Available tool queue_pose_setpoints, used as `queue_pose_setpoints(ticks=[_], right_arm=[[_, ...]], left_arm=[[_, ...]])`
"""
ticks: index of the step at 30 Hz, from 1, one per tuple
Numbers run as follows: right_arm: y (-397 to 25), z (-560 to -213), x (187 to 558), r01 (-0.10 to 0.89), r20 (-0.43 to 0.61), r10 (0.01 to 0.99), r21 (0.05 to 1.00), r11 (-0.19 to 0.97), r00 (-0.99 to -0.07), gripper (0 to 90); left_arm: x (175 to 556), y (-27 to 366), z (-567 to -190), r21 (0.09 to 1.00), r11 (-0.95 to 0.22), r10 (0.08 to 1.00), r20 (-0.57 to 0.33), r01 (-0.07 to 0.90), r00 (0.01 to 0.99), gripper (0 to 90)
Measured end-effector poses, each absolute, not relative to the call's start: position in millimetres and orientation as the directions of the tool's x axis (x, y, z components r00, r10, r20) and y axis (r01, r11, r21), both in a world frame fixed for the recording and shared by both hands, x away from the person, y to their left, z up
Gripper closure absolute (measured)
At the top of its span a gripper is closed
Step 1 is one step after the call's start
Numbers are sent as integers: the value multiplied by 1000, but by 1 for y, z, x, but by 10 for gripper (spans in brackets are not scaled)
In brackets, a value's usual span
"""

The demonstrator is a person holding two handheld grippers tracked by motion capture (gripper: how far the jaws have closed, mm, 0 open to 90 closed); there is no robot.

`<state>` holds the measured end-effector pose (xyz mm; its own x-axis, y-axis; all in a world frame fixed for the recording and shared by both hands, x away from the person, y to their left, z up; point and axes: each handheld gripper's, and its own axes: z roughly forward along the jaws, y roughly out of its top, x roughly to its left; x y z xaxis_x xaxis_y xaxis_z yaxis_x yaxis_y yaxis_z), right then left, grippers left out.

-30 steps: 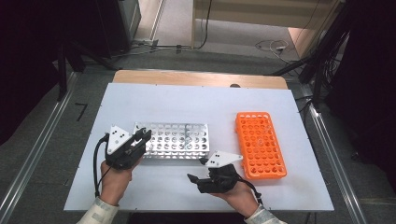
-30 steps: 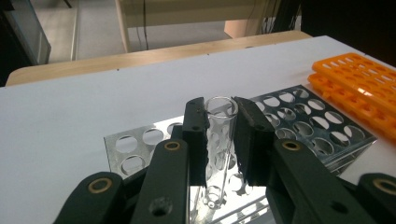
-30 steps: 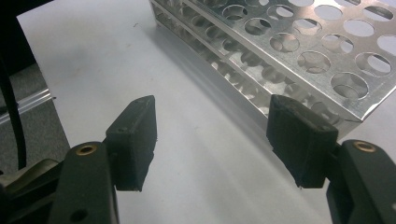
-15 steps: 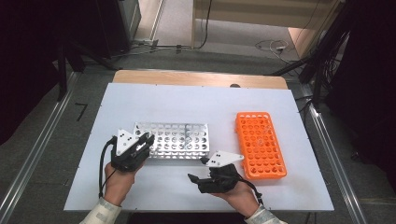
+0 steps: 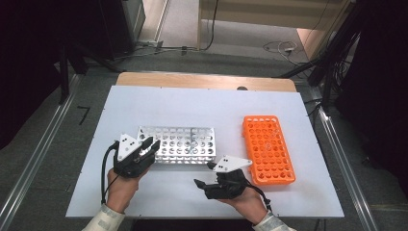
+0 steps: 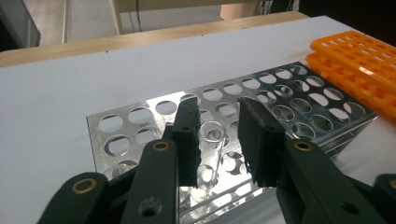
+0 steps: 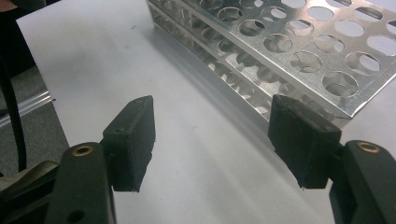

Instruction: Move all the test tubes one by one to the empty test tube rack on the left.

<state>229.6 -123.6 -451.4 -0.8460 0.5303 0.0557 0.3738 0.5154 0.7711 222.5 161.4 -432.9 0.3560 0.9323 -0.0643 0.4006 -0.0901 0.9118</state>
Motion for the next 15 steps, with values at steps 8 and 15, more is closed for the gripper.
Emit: queue_pose_setpoints(ticks=[8,15], right_arm=[[-135,-449,231,382,57,547,776,502,-835,307],[-151,-444,233,393,62,576,789,472,-815,312]], left_arm=[[215,153,-428,919,-110,920,-50,378,389,397],[208,139,-428,904,-152,899,-42,400,437,246]])
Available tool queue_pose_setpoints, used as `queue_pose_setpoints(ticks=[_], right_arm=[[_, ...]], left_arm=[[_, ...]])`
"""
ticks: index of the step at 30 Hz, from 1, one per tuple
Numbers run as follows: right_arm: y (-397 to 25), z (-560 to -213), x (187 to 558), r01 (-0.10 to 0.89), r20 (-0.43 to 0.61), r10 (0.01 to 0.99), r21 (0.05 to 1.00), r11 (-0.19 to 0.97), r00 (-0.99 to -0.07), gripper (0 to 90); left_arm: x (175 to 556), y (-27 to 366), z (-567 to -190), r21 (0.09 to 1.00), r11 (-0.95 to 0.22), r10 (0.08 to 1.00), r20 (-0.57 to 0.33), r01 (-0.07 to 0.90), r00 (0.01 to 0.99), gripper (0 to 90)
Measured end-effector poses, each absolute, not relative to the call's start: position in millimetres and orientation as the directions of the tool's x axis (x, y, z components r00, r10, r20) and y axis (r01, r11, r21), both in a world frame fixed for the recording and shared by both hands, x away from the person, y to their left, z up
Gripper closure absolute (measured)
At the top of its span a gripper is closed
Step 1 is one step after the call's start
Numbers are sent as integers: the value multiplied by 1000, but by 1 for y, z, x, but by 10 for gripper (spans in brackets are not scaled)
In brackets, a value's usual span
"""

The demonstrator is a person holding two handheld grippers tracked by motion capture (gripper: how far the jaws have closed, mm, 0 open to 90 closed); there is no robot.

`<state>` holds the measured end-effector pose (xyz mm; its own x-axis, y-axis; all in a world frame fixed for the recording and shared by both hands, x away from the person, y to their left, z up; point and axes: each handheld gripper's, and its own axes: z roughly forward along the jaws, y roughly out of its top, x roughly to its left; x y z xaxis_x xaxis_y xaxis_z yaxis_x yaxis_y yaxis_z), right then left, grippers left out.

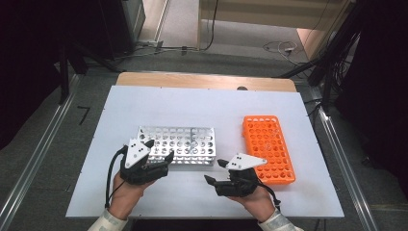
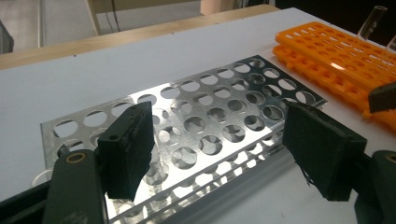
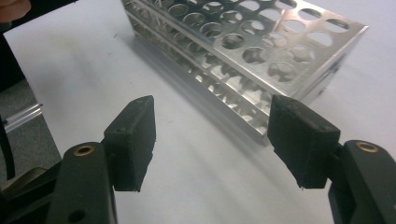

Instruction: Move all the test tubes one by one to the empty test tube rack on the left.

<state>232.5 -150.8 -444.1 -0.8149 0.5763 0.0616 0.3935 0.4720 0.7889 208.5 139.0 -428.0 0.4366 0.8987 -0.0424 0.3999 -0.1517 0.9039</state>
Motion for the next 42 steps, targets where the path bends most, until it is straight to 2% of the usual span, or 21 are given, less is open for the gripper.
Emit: queue_pose_setpoints(ticks=[21,25,30,42], right_arm=[[-225,-432,237,448,75,709,819,357,-701,316],[-240,-432,239,458,67,738,820,343,-672,311],[-253,-434,242,477,49,775,812,337,-630,242],[-271,-445,258,518,18,843,796,313,-538,128]], left_arm=[[203,131,-432,897,-176,896,-24,405,443,225],[204,133,-432,900,-156,902,-39,407,430,187],[205,135,-432,900,-137,905,-55,414,421,152],[205,134,-432,900,-135,904,-59,415,424,151]])
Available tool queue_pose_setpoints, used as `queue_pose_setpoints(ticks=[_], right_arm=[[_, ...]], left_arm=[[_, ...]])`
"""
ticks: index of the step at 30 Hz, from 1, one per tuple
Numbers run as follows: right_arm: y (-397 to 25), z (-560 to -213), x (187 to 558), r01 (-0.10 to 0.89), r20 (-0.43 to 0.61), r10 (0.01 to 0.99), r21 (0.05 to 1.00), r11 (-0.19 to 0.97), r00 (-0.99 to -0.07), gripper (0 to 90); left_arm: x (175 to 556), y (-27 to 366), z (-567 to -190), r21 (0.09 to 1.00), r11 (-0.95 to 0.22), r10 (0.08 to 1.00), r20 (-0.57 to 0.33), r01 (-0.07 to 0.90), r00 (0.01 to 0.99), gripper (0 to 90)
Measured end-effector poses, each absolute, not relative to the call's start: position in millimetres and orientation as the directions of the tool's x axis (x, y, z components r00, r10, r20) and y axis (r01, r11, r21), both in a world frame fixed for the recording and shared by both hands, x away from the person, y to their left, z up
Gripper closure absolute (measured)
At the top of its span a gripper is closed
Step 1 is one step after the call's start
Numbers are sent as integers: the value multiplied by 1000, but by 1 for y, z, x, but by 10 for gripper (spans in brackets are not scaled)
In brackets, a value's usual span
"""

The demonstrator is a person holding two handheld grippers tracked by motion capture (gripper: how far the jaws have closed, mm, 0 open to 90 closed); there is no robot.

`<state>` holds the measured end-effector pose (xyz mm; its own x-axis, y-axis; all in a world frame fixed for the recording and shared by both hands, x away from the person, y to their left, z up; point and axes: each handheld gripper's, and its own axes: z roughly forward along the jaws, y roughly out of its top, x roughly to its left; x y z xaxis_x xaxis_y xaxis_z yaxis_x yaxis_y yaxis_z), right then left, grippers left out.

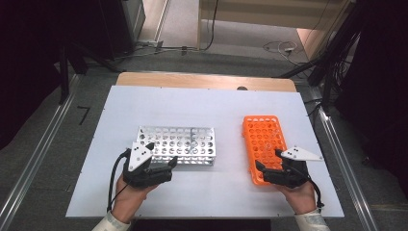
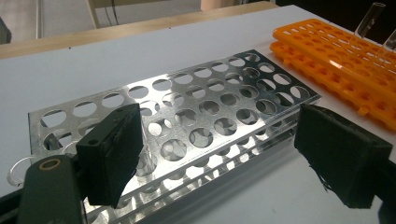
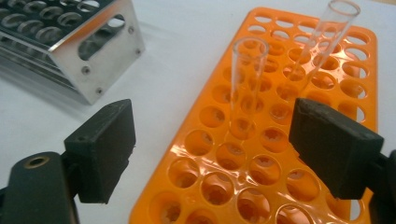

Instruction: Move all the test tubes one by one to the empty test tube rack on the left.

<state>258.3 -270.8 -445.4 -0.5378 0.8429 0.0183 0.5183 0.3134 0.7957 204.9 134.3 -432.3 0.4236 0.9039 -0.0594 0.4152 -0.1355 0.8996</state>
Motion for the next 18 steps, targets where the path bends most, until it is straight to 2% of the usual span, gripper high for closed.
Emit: queue_pose_setpoints(ticks=[6,10,13,18], right_arm=[[-269,-452,267,529,12,853,789,313,-521,126],[-269,-456,273,537,6,861,784,312,-508,171],[-271,-458,276,533,7,865,790,303,-502,229],[-270,-460,278,523,-2,864,795,307,-504,409]], left_arm=[[205,134,-433,898,-140,903,-57,417,426,151],[206,133,-434,897,-138,903,-61,421,426,151],[206,133,-434,896,-137,903,-63,422,425,151],[206,133,-434,895,-137,902,-63,424,426,151]])
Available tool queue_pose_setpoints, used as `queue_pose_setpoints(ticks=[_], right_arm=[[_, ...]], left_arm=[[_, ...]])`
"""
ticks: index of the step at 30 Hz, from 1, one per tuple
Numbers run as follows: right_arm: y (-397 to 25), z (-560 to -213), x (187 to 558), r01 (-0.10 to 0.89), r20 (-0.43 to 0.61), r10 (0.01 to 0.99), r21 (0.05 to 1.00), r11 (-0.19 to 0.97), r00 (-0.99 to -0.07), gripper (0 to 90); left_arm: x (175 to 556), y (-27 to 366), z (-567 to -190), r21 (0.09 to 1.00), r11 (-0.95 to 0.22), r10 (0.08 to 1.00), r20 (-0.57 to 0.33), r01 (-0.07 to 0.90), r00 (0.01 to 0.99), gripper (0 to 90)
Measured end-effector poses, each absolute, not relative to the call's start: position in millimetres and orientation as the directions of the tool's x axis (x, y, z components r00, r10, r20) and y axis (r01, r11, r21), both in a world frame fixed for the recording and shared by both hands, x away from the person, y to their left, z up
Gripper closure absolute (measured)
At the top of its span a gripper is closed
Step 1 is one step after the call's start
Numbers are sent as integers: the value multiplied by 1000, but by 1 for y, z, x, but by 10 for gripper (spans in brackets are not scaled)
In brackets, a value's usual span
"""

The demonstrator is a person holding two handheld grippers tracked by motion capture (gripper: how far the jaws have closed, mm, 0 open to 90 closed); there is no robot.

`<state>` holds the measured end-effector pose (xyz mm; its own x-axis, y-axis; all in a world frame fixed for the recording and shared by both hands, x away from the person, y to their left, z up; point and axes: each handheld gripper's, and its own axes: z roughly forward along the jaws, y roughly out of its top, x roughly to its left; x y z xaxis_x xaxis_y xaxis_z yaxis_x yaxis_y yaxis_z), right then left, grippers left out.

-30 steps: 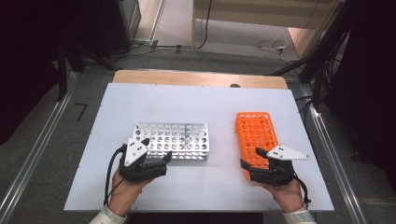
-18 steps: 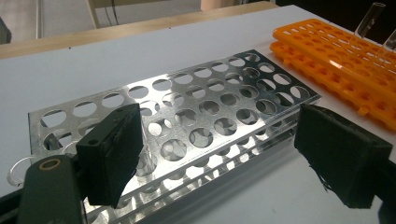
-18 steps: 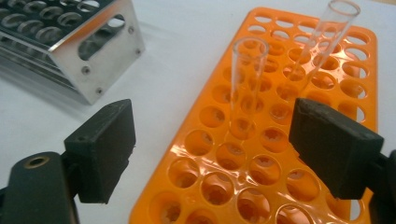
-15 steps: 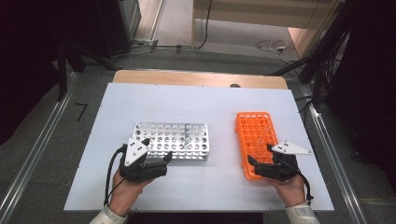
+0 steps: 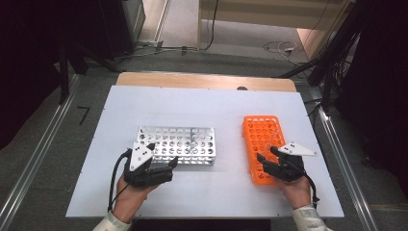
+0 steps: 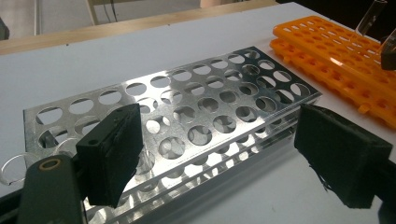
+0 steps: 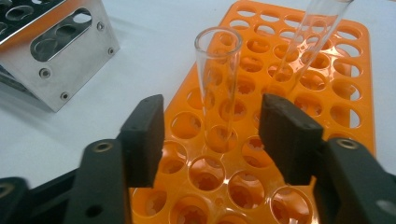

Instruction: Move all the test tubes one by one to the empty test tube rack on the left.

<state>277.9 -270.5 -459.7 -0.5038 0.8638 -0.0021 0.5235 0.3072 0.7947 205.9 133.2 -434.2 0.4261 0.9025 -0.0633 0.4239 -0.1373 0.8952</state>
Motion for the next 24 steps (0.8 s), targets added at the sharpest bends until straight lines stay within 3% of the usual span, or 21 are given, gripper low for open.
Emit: queue_pose_setpoints(ticks=[6,15,24], right_arm=[[-270,-461,280,525,-1,869,797,300,-494,556],[-270,-462,280,524,-8,868,794,307,-497,695],[-273,-459,280,517,-8,874,803,295,-486,729]], left_arm=[[206,133,-434,895,-137,903,-63,425,425,152],[206,133,-434,895,-136,902,-65,424,426,152],[206,134,-434,897,-132,903,-68,422,425,153]])
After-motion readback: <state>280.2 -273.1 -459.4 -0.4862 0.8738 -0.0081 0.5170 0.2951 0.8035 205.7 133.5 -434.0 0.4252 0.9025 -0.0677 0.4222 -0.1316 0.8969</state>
